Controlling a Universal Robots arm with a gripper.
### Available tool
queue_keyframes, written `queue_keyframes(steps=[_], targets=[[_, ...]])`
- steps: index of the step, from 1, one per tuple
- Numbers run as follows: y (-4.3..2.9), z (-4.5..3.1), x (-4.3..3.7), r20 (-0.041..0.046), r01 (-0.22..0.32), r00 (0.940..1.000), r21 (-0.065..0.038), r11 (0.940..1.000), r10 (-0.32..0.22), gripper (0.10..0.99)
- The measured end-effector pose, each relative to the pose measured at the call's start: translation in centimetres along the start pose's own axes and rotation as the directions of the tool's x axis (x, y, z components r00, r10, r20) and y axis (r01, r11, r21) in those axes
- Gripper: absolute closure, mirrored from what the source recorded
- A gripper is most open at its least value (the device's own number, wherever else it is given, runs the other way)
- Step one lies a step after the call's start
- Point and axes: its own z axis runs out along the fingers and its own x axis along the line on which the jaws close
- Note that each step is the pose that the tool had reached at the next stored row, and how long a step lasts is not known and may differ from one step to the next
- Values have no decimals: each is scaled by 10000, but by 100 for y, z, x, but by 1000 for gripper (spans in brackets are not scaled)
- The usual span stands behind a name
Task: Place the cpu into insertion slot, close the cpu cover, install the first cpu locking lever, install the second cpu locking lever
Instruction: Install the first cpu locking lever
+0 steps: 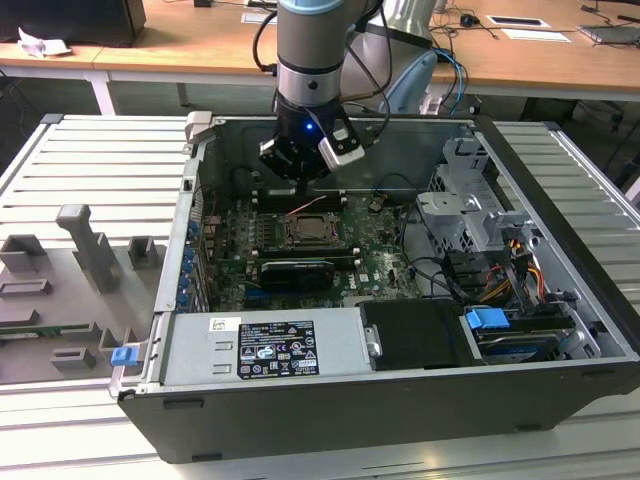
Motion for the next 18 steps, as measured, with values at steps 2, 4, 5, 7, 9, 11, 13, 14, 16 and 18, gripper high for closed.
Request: queue_keyframes(steps=[2, 4, 5, 7, 9, 11, 13, 14, 16, 18], targets=[[0, 1, -1, 0, 0, 10000, -1, 10000, 0, 980], [0, 2, -2, 0, 1, 10000, 0, 10000, -1, 980], [0, 2, -3, 0, 2, 10000, 0, 10000, -2, 980], [-1, 3, -8, 1, 2, 10000, -1, 10000, -2, 980], [-1, 4, -11, 1, 1, 10000, -1, 10000, -1, 980], [-1, 6, -18, 0, 1, 10000, 0, 10000, -1, 980], [-2, 12, -27, 0, 1, 10000, 0, 10000, -1, 980], [-2, 14, -29, 0, 2, 10000, 0, 10000, -2, 980], [-3, 16, -31, 0, 2, 10000, 0, 10000, -2, 980], [-3, 19, -34, 3, 2, 10000, -20, 10000, -2, 980]])
